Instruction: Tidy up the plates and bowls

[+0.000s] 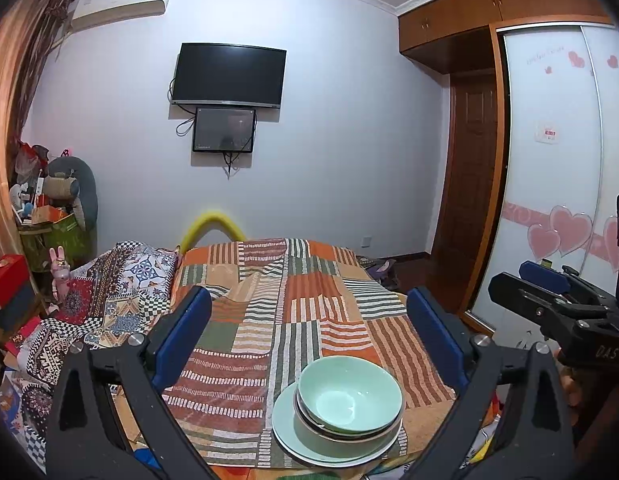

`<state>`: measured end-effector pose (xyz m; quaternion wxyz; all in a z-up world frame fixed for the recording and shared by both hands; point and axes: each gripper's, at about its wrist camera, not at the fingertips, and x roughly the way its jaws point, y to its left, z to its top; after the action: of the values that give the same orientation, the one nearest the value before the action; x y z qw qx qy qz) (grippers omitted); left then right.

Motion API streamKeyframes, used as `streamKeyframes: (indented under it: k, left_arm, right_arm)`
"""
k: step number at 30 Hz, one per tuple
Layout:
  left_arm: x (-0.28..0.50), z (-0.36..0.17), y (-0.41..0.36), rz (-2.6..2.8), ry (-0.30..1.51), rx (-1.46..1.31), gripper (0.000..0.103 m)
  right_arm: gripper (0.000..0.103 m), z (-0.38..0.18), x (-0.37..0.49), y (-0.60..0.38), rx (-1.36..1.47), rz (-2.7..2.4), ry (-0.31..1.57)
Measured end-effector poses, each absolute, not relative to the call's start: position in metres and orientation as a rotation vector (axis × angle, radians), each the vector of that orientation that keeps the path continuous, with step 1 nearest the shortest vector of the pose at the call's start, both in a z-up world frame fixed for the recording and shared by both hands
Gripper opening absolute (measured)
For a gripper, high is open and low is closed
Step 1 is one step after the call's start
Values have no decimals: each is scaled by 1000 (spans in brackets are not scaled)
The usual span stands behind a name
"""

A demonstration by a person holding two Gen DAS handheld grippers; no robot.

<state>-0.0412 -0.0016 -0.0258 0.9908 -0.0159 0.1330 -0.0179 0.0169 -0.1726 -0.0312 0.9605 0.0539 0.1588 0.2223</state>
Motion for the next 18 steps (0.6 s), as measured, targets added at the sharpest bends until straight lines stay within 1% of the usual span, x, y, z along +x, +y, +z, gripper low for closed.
streamKeyframes:
  k: [18]
  left_arm:
    - [-39,-30,0,-26,271,-43,100]
  right_arm:
    - [103,-31,16,-172,100,451,322]
